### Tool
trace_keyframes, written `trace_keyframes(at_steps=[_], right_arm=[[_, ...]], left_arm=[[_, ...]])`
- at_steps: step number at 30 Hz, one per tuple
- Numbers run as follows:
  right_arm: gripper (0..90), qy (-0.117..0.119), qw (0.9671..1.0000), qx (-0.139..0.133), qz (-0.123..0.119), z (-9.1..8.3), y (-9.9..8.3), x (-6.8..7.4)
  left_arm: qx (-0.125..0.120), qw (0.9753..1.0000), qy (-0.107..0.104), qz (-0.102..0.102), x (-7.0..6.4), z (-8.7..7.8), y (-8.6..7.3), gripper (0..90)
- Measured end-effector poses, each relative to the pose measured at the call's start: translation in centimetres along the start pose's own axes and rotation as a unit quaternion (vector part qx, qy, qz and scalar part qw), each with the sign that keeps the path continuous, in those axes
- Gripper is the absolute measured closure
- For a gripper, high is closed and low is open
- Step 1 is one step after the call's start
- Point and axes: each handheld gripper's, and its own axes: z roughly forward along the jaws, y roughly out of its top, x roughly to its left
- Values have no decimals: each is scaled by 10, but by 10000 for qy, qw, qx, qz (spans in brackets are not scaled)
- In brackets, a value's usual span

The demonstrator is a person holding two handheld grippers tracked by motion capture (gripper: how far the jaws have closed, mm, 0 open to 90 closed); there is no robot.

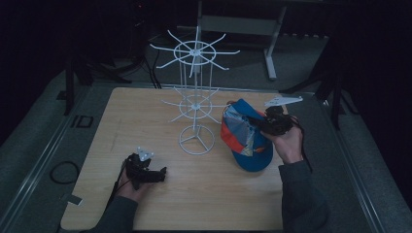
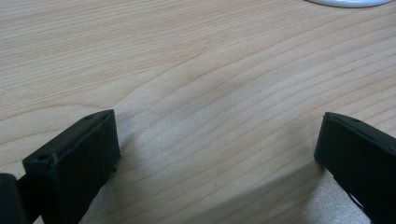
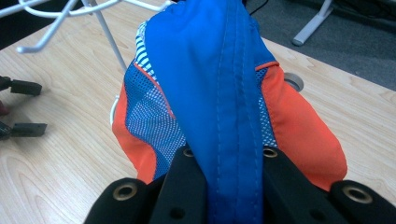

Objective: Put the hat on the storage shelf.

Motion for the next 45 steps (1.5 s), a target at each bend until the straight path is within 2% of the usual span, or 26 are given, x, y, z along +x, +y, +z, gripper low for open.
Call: trace_keyframes(at_steps=[17,21,37,45], right_arm=[[880,64,9994,-331,-47,-17,6,4],[880,129,9984,-554,-65,-21,5,3],[880,-3,9975,-707,29,-37,3,-3],[880,43,9962,-866,-2,-48,6,-2]], left_arm=[[-6,10000,3,-1,0,0,0,1],[1,10000,0,2,0,0,0,1],[10,10000,-2,5,0,0,0,1],[12,10000,-4,10,0,0,0,1]])
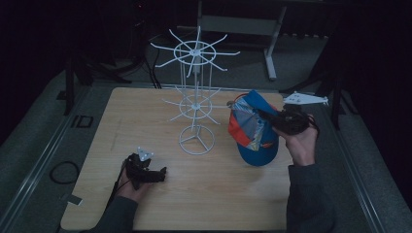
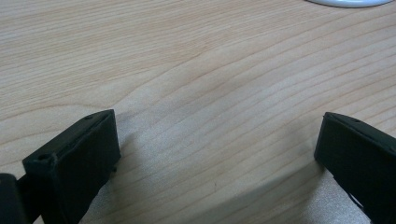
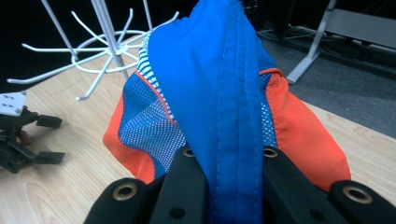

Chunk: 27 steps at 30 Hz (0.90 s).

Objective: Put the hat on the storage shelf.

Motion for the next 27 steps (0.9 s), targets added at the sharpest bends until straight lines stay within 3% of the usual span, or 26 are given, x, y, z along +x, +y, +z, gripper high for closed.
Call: trace_keyframes(at_steps=[22,27], right_arm=[[878,57,9992,-297,-268,-16,16,11],[878,160,9989,-343,-282,-21,19,14]], left_arm=[[-1,10000,0,-4,0,0,0,1],[-3,10000,0,-5,0,0,0,1]])
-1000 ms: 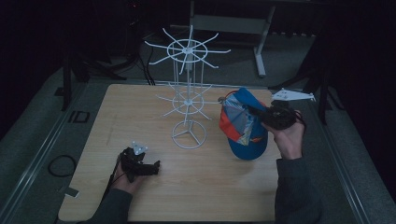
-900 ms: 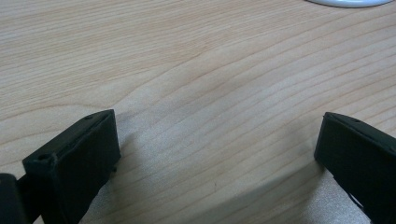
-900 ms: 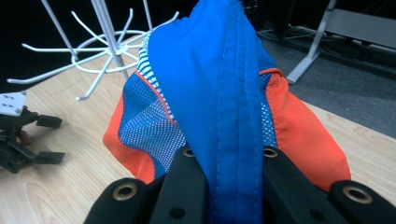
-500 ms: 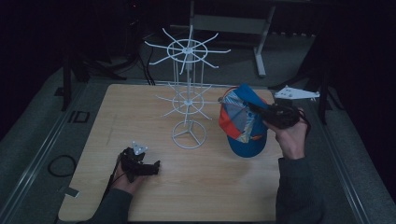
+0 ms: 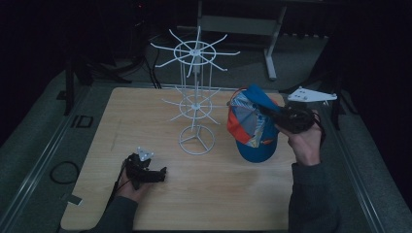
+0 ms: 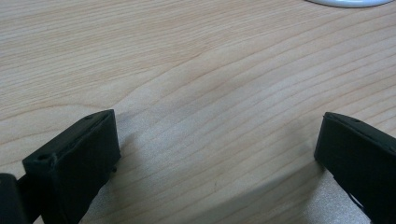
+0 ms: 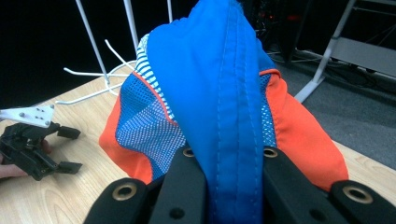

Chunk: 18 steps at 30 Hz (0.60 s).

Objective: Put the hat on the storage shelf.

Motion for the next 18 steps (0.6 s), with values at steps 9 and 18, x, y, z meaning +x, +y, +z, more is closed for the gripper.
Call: trace_keyframes(at_steps=[9,18], right_arm=[[878,24,9999,-97,-75,-9,5,4],[878,148,9996,-202,-107,-14,9,6]], left_arm=[[0,10000,1,3,0,0,0,1],[0,10000,1,3,0,0,0,1]])
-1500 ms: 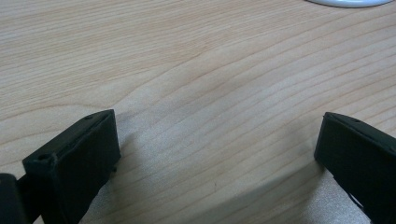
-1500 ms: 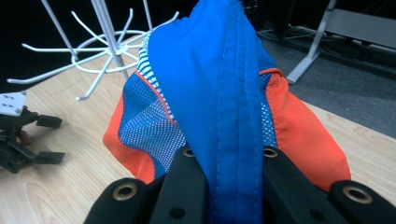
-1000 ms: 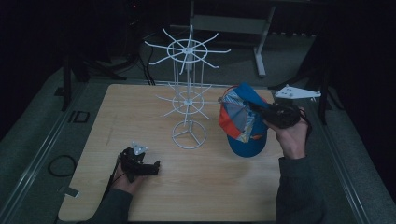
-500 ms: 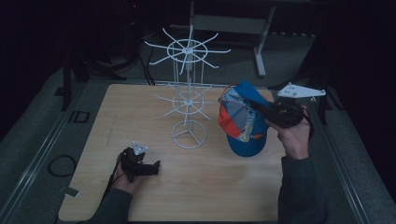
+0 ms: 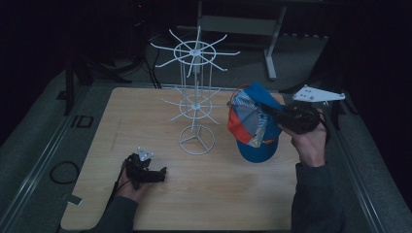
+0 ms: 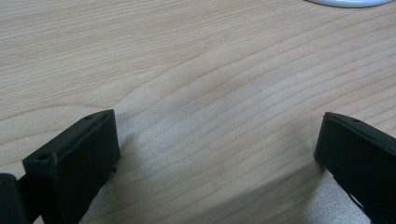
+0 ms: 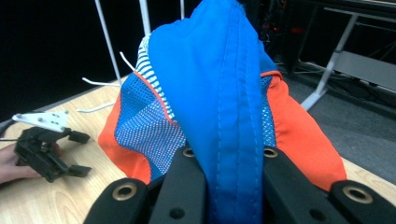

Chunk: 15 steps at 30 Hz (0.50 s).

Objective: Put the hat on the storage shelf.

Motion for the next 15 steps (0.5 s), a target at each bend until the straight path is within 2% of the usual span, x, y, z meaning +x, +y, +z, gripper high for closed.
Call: trace_keyframes(at_steps=[4,15], right_arm=[[878,279,9995,-157,65,-4,1,2],[878,297,9989,-313,-178,-12,9,12]], left_arm=[[-1,10000,-1,0,0,0,0,1],[1,10000,1,3,0,0,0,1]])
